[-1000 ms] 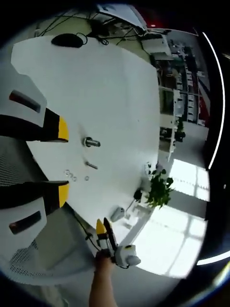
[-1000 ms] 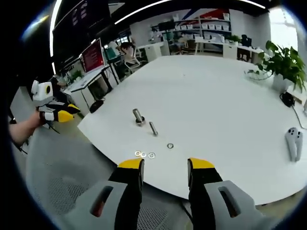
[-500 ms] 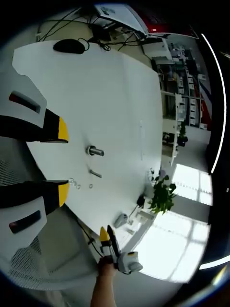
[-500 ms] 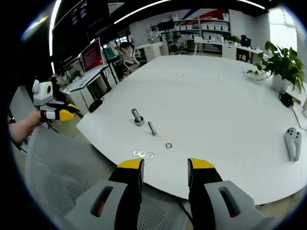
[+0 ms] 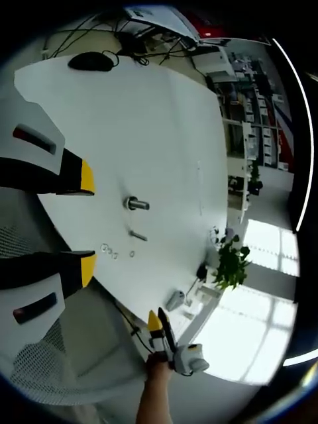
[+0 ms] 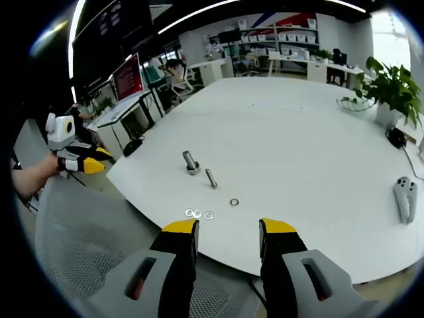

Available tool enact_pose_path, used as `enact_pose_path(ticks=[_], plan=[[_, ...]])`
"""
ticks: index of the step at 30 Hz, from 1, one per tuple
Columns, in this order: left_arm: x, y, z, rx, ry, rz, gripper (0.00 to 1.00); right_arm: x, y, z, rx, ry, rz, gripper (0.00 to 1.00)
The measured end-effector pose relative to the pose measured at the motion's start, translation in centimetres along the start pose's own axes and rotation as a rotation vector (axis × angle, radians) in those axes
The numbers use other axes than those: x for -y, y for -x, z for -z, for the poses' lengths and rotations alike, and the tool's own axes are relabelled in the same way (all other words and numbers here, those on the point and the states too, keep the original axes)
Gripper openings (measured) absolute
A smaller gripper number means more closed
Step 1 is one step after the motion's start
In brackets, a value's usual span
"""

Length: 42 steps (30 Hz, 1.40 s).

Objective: Place the washer onto the threaded stud by aligning its center hole with the stud, sliding it down to the base, and recovering from edge contact or off-axis alignment until the washer reaches the visible bottom stop.

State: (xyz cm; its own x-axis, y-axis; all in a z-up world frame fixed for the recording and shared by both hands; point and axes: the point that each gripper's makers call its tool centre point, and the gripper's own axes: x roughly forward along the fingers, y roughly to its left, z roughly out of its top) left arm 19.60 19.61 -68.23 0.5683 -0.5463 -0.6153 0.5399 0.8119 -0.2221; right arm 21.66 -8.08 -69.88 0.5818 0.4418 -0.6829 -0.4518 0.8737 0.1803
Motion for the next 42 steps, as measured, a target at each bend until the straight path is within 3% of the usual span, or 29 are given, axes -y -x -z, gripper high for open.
enact_pose_path(ticks=[16, 19, 26, 42], plan=[[-0.6, 0.2, -0.4, 0.029, 0.039, -0.010, 0.33, -0.3, -0.2, 0.2, -0.021, 0.031, 0.001, 0.39], [-0.6, 0.2, -0.3, 0.027, 0.042, -0.008, 0.33, -0.3, -0.1, -0.7, -0.002, 0.067, 0.013, 0.39], [-0.7, 0.3, -0.5, 0.040, 0.055, -0.007, 0.33, -1.6, -0.8, 0.2, -0.103, 0.191, -0.026, 0.37], [-0.8, 0.3, -0.6, 0.045, 0.050, -0.014, 0.33, -0.7, -3.9, -1.1, -0.152, 0.171, -0.027, 0.38]])
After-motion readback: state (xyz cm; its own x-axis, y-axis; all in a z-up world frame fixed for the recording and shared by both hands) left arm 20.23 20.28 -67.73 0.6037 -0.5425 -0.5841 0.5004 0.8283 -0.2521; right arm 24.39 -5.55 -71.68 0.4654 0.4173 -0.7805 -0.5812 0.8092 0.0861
